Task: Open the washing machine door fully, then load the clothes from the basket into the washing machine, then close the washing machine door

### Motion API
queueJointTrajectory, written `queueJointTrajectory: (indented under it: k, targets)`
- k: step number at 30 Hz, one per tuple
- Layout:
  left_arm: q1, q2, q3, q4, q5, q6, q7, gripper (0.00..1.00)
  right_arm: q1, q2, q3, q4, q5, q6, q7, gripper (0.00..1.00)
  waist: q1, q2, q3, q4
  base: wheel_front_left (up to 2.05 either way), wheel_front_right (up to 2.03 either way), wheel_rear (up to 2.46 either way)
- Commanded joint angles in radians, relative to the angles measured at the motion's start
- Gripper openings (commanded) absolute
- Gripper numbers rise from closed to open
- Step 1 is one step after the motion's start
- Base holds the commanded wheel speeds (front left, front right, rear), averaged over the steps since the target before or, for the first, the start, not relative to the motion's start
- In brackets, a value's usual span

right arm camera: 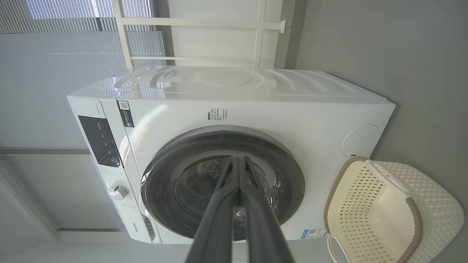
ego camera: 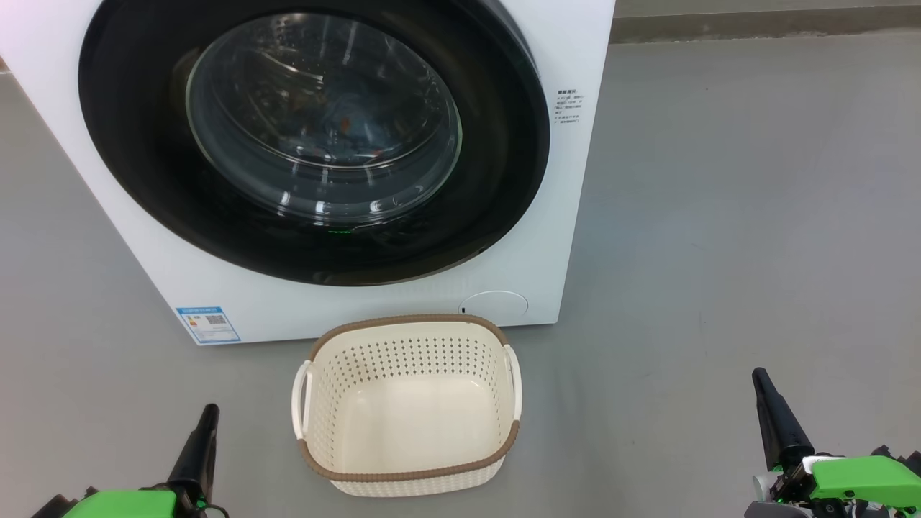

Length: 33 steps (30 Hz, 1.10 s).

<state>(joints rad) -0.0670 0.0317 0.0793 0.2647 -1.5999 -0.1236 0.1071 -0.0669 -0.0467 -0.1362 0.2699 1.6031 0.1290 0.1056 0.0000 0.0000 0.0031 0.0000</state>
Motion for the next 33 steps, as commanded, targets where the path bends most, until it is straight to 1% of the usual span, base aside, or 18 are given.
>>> queueJointTrajectory:
  k: [1,33]
  targets:
    - [-0.041,0.019,0.035,-0.02,-0.008,-0.007,0.007,0.0,-0.041,-0.004,0.022,-0.025,0.005,0.002,0.008,0.0,0.0,0.0,0.0,0.0,0.0,0.0,0.0]
    - [-0.041,0.019,0.036,-0.02,-0.008,-0.007,0.007,0.0,-0.041,-0.004,0.022,-0.025,0.005,0.002,0.008,0.0,0.0,0.0,0.0,0.0,0.0,0.0,0.0]
